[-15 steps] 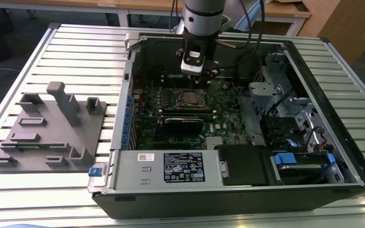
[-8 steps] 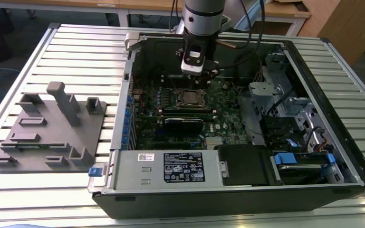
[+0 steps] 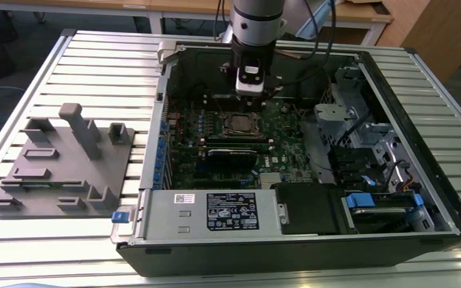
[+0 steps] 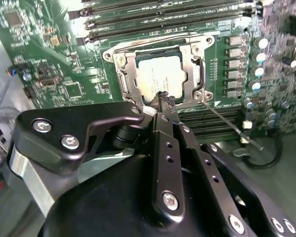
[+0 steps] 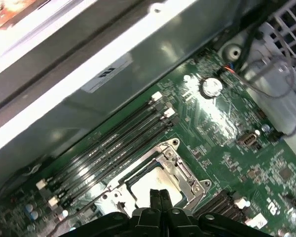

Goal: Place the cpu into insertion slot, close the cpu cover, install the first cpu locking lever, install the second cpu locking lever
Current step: 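Close the cpu cover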

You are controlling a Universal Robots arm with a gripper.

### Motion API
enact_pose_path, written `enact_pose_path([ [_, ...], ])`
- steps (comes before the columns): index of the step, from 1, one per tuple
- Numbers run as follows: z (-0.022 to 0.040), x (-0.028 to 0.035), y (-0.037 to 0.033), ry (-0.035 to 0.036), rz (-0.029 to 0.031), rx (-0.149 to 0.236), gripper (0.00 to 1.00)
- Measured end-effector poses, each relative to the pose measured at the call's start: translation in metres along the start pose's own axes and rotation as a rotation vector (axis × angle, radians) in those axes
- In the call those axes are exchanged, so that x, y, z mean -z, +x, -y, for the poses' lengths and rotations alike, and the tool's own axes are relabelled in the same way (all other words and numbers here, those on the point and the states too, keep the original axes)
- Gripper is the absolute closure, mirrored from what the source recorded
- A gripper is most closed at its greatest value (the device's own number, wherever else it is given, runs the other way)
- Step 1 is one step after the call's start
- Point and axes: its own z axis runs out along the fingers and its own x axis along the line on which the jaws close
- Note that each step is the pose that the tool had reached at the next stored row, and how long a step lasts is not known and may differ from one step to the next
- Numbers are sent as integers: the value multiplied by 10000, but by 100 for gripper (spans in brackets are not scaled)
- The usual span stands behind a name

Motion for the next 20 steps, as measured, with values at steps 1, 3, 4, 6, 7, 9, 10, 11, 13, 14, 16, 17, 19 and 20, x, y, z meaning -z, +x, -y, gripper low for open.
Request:
enact_pose_path([
  [1,0,-1,0,-1,-7,175,90],
  [3,0,-2,0,-2,-20,506,90],
  [4,0,-3,0,-4,-28,677,90],
  [6,0,-5,0,-6,-41,991,90],
  [7,0,-6,0,-7,-47,1149,90],
  [9,0,-8,0,-8,-60,1464,90],
  [10,0,-9,0,-9,-66,1630,90],
  [11,0,-10,0,-10,-72,1782,90],
  [13,1,-12,0,-11,-85,2078,90],
  [14,0,-13,0,-12,-90,2223,90],
  [16,1,-14,0,-13,-102,2497,90],
  [17,1,-14,0,-14,-107,2640,90],
  [19,1,-16,0,-16,-118,2901,90],
  [20,1,-16,0,-16,-123,3034,90],
])
